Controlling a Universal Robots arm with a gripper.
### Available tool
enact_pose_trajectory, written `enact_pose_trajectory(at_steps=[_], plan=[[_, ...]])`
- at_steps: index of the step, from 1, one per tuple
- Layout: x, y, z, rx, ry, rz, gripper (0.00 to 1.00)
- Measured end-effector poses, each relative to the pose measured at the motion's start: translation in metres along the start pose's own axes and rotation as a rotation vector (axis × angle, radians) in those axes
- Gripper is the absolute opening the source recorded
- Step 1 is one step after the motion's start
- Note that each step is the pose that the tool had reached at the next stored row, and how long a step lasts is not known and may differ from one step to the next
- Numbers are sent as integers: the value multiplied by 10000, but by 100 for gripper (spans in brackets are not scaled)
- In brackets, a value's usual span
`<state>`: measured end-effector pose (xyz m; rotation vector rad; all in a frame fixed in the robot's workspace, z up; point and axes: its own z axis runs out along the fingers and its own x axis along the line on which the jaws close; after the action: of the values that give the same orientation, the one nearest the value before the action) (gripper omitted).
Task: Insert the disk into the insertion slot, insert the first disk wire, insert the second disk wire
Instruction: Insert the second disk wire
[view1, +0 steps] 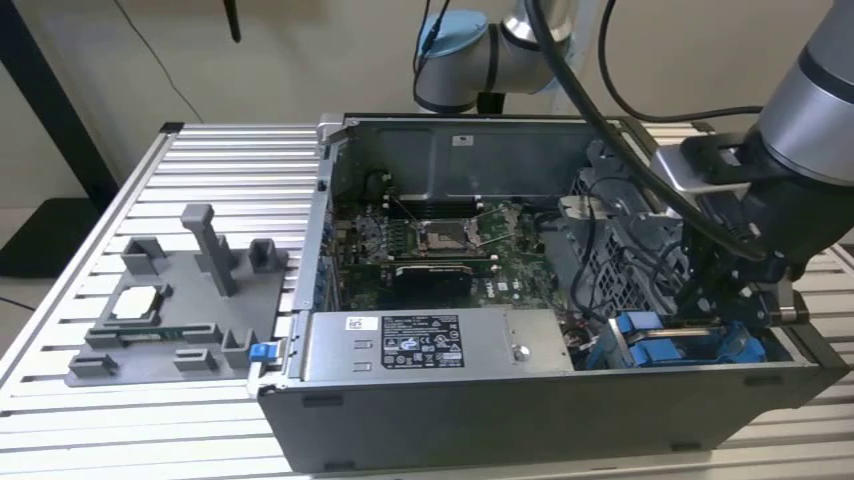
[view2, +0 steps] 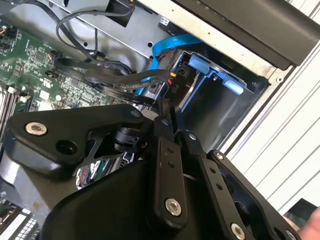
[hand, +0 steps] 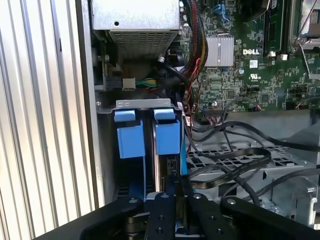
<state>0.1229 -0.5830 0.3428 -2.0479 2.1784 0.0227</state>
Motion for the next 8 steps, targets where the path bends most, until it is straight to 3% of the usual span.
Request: enact_pose_trajectory(at_steps=[8], plan=[[11,9,87,18,14,-16,0]])
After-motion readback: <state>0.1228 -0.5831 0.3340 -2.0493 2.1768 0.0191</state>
